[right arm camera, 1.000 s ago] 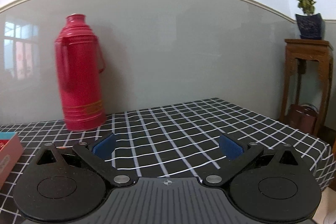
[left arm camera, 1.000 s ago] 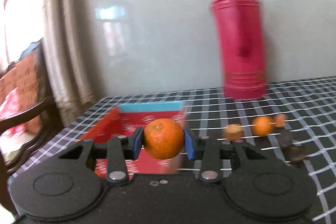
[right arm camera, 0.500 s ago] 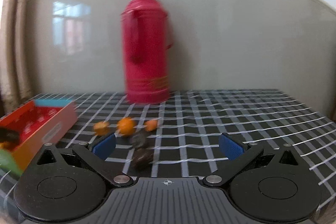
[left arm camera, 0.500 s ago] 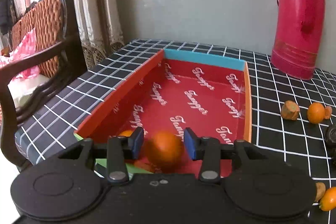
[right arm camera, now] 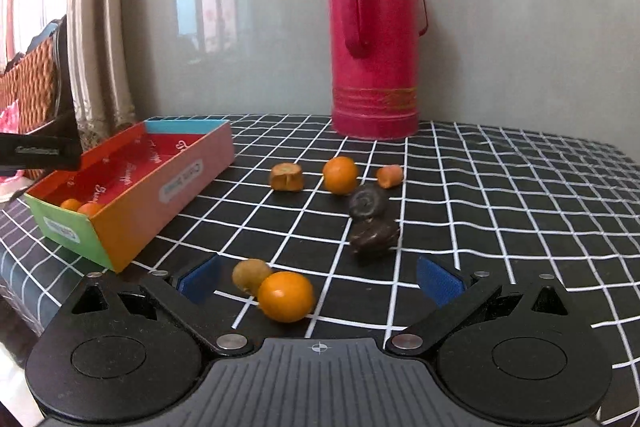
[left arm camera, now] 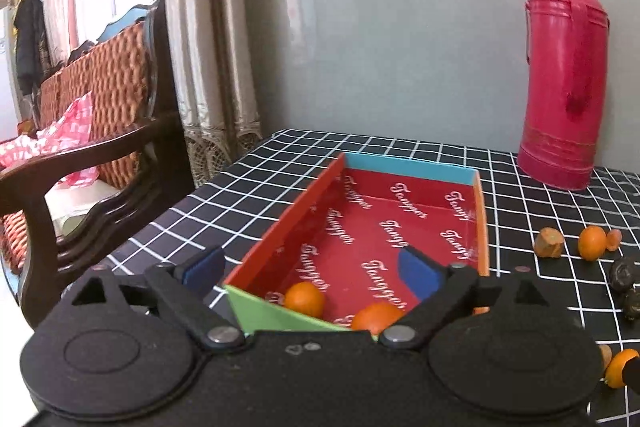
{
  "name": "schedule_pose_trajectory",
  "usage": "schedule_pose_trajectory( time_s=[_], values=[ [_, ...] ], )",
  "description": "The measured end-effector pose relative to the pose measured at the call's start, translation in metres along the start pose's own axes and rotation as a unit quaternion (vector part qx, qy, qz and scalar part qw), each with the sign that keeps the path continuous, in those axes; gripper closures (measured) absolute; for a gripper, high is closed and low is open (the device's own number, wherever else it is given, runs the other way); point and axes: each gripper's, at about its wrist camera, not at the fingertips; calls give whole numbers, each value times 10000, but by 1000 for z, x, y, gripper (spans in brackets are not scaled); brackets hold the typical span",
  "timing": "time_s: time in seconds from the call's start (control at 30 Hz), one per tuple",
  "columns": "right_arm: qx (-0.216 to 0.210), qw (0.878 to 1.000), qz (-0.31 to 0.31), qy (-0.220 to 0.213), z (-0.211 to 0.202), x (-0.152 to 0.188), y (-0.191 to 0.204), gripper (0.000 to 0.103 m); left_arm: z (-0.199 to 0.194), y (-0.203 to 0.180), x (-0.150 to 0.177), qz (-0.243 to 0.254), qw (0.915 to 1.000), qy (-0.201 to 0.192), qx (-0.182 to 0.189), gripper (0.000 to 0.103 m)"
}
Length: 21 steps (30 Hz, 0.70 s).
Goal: Organize fruits
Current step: 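Lower the right gripper onto a mandarin orange and close it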
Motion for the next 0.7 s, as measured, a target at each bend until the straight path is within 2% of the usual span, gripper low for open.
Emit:
schedule_pose_trajectory(
  time_s=[0.07, 0.27, 0.33, 0.57, 0.7],
  values=[
    [-45, 10000, 7, 44, 4, -2, -1, 0, -1, 7, 1, -50, 9999, -5, -115, 8],
    [-82, 9998, -106, 129, 8, 1, 6, 2, 3, 28, 1, -222, 9986, 87, -469, 6],
    [-103, 9997, -115, 205, 11, 1, 7, 19, 5, 36, 2, -276, 9981, 167, -532, 6],
    [-67, 9992, -61, 396, 19, 4, 8, 23, 6, 53, 5, -323, 9965, 209, -737, 6],
    [-97, 9984, -10, 563, 25, 7, 9, 46, 5, 58, 7, -331, 9958, 209, -832, 6]
  ],
)
Point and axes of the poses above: each gripper's, at about its wrist camera, not at the fingertips, and z roughly the way its jaws point, y to its left, x to its underside, and after that the axes turned 10 degrees about -x, right-handed
